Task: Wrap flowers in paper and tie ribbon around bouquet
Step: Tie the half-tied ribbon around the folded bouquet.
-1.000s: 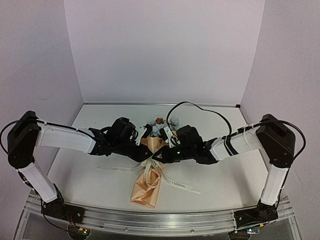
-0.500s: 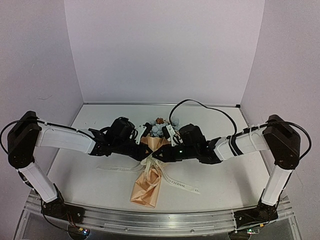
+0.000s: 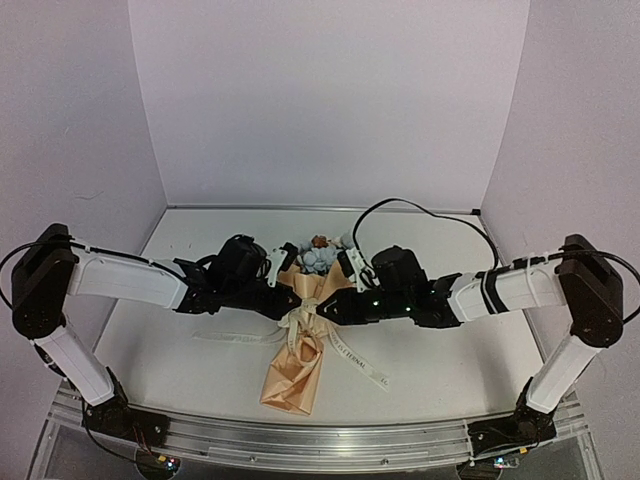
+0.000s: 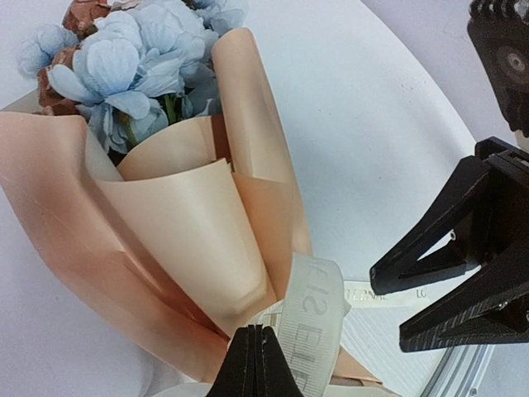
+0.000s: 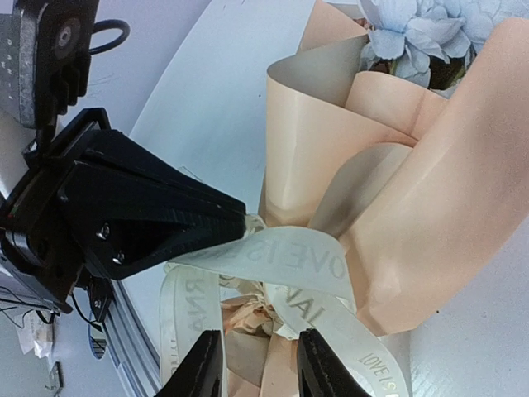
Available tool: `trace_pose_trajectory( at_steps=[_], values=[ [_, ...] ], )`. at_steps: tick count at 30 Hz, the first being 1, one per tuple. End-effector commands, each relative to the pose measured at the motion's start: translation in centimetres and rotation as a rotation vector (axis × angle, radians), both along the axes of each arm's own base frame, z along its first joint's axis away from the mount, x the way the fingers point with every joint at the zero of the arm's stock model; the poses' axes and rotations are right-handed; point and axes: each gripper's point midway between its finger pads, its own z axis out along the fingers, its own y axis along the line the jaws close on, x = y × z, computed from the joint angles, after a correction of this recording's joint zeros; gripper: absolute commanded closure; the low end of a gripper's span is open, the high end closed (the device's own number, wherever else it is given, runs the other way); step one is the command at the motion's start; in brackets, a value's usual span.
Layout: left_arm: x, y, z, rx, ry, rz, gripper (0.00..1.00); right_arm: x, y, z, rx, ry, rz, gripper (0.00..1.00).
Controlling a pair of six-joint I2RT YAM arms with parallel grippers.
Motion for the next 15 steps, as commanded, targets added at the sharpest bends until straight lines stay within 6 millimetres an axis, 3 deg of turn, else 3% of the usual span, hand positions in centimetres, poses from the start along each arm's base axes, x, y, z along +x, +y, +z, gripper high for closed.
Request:
trace_pose_trajectory(
  at_steps=[1, 8, 11, 15],
  values=[
    [0.7, 0.3, 3.1, -0.069, -0.066, 0.044, 1.0, 0.1, -1.3, 0.4, -0.054, -0.047, -0.025, 0.64],
    [0.7, 0.3, 3.6, -0.083, -0.07, 0.051, 1.0, 0.6, -1.8, -0.4, -0.123, -0.073, -0.03, 0.56],
    [0.7, 0.2, 3.4, -0.082, -0.066, 0.052, 1.0, 0.7, -1.3, 0.0, -0.113, -0.075, -0.017, 0.59],
    [0.7, 0.1, 3.3, -0.08, -0.061, 0.052, 1.0, -1.1, -0.5, 0.7, -0.118, -0.086, 0.057, 0.59]
  ],
)
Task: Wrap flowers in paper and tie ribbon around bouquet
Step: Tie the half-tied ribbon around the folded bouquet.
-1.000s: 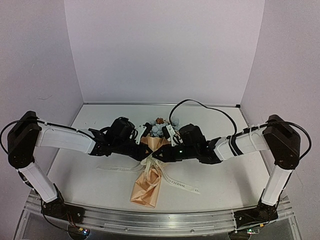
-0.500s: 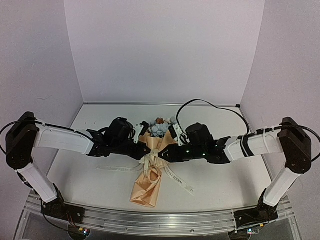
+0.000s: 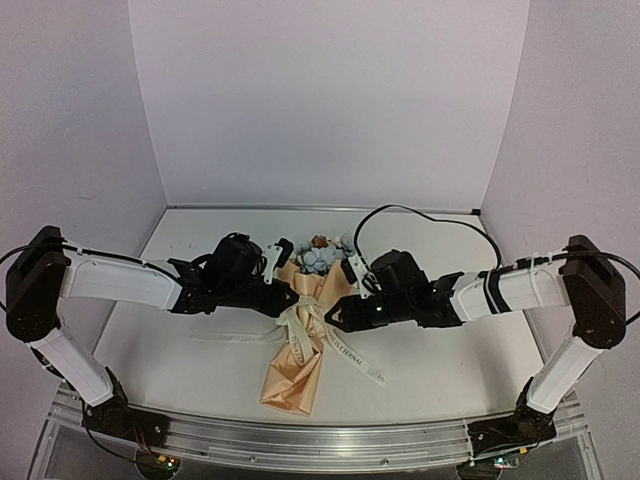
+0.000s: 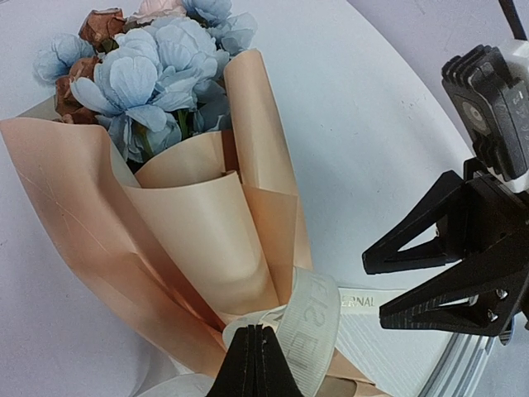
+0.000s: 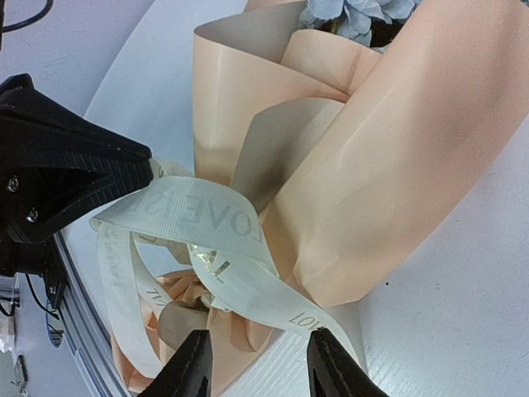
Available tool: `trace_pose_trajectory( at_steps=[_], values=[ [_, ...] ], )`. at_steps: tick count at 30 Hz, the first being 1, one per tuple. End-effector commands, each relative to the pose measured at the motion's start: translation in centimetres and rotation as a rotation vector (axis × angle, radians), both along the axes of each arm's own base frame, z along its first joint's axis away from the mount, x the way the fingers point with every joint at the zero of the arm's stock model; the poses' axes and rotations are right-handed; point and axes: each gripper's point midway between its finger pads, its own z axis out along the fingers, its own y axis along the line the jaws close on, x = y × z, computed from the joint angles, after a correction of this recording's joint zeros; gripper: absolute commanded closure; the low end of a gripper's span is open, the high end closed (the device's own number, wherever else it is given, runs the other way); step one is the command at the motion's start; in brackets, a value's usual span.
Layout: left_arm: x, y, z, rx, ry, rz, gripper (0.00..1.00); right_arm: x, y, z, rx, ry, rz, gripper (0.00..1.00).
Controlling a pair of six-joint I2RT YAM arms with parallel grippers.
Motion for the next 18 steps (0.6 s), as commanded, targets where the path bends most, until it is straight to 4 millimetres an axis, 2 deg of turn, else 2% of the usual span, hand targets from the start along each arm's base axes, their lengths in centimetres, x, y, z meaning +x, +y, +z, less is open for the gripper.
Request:
trace_pose_trajectory(
  at_steps=[1, 5, 9, 13, 18],
  values=[
    [0.5, -0.3, 2.2, -0.054, -0.046, 0.016, 1.0, -1.9, 1.6, 2.9, 0.002, -0.083, 0.106, 0.57],
    [0.2, -0.5, 2.1, -0.056, -0.035, 0.001, 1.0, -4.8, 2.0, 3.5, -0.049, -0.119, 0.218, 0.5],
    [0.0, -0.7, 2.0, -0.063, -0.026, -0.016, 1.0, -7.0, 2.5, 2.5, -0.141, -0.163, 0.34, 0.41],
    [-0.3, -0.9, 1.9, -0.066, -0.023, -0.035, 1.0, -7.0, 3.5, 2.3, -0.165, -0.211, 0.383, 0.32],
    [-0.5, -1.0, 1.8, -0.062, -0.023, -0.054, 1.0, -5.5, 4.7, 1.6, -0.216, -0.275, 0.394, 0.23]
  ],
)
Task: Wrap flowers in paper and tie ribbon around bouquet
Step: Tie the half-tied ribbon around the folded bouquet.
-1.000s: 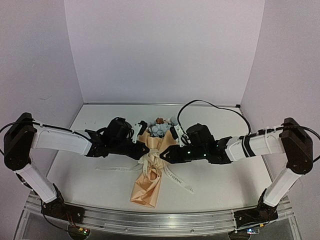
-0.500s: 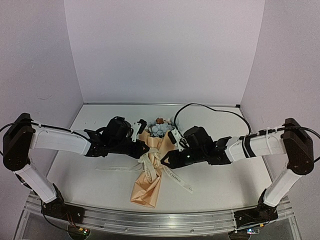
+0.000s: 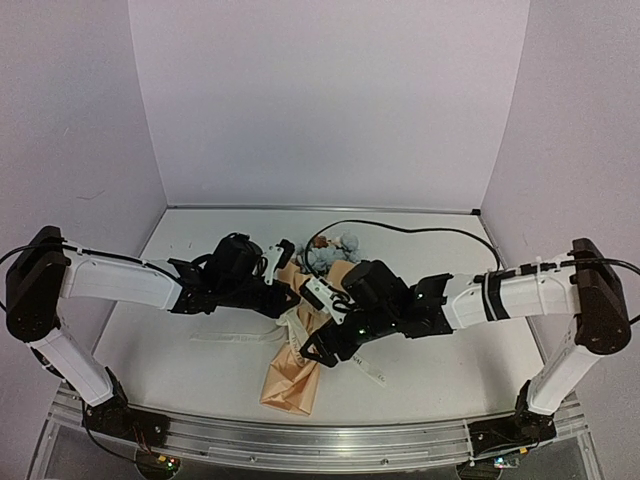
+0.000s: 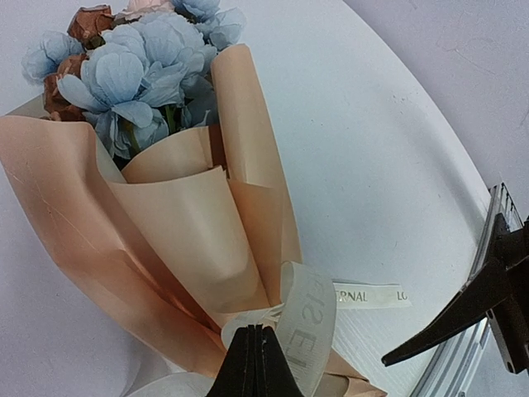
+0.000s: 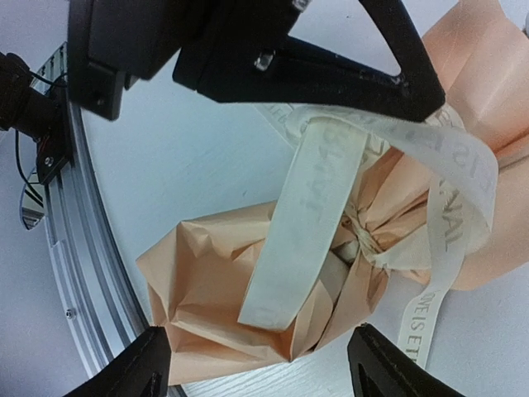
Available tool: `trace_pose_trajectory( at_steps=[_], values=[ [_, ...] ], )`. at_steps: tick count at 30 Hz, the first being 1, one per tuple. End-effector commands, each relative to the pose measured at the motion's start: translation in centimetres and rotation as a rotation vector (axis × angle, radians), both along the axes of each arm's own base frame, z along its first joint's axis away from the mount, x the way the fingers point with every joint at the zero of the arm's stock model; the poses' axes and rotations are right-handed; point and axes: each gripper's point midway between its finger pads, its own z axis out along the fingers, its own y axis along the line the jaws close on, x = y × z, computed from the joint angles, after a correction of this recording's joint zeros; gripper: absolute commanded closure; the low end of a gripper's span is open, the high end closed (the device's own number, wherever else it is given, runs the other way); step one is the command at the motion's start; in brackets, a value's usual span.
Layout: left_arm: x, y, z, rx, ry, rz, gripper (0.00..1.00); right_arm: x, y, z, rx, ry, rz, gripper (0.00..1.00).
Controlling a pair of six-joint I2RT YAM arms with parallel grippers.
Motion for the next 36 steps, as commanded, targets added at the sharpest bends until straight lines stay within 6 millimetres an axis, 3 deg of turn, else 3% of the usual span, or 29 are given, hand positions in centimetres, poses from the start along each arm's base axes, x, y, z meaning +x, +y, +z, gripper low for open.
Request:
trace_pose_trajectory(
  at_steps=[1, 6, 12, 22, 30, 36],
  values=[
    [-0.1, -0.8, 1.8, -0.053, -0.036, -0.032, 1.0, 1.9, 1.4, 0.0, -0.042, -0.113, 0.027, 0.23],
    [-0.2, -0.9, 1.8, -0.058, -0.035, -0.042, 1.0, 2.9, 2.7, -0.9, -0.069, -0.134, 0.034, 0.26],
    [-0.2, -0.8, 1.6, -0.053, -0.035, -0.042, 1.0, 3.2, 2.9, -1.7, -0.096, -0.127, 0.027, 0.38],
    [-0.2, -0.7, 1.7, -0.057, -0.039, -0.031, 1.0, 2.8, 2.3, -1.5, -0.103, -0.106, 0.02, 0.79],
    [0.1, 0.0, 1.5, -0.047, -0.051, 0.004, 1.0, 2.7, 2.0, 0.2, -0.07, -0.098, -0.009, 0.92],
    [0.3, 0.4, 1.8, -0.063, -0.067, 0.031, 1.0, 3.3, 0.9, 1.0, -0.066, -0.091, -0.085, 0.97]
  ],
)
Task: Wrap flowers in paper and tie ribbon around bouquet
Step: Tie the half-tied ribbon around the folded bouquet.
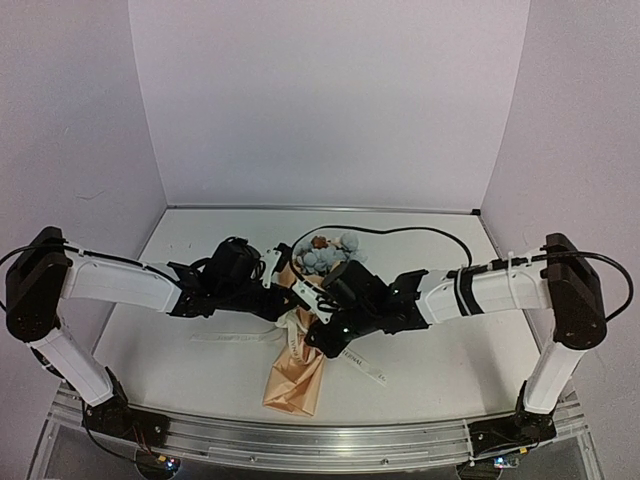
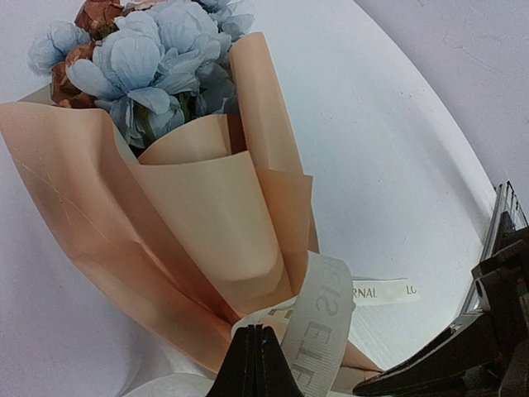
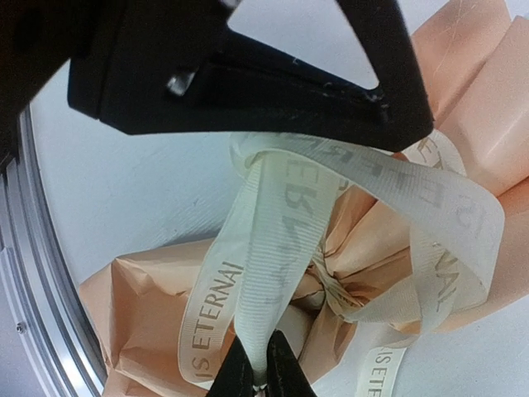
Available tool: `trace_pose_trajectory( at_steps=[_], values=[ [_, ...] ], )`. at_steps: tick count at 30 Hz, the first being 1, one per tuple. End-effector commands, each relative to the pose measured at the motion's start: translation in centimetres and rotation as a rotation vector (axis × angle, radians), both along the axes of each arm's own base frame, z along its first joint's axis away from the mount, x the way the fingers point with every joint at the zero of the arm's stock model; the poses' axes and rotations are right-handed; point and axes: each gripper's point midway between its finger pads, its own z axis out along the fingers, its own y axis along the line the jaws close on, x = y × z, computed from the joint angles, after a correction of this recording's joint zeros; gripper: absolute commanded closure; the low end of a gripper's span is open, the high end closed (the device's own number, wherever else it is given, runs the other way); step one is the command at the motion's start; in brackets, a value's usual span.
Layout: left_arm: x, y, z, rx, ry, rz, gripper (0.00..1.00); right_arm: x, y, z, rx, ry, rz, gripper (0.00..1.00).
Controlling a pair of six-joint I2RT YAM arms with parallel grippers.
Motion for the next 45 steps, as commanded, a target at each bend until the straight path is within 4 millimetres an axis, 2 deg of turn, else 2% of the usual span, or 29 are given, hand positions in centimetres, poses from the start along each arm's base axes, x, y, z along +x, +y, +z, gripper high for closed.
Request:
trace_pose_trajectory(
  at_steps=[1, 10, 17, 29, 40, 45],
  values=[
    [0.4, -0.1, 2.7, -0.074, -0.071, 0.025, 1.0, 1.0, -0.6, 3.5, 0.064, -0.025, -0.088, 0.97],
    [0.5, 0.5, 3.2, -0.086, -0.099, 0.046, 1.0, 1.9, -1.6, 3.7, 0.095, 0.036, -0.193, 0.99],
    [0.4, 1.0, 3.5, -0.091, -0.119, 0.053, 1.0, 3.1, -5.3, 2.5, 0.055, 0.064, -0.306, 1.0],
    [0.8, 1.5, 3.4, -0.127, -0.106, 0.115, 1.0, 2.6, -9.2, -0.7, -0.04, 0.101, -0.358, 1.0],
    [1.4, 4.1, 3.6, -0.189, -0.12, 0.27, 1.0, 1.9, -10.3, -2.6, -0.089, 0.132, -0.375, 1.0],
    [1.1, 5.1, 2.7, -0.171, -0.108, 0.3, 1.0, 1.9, -11.1, -3.0, -0.115, 0.12, -0.389, 1.0]
  ],
)
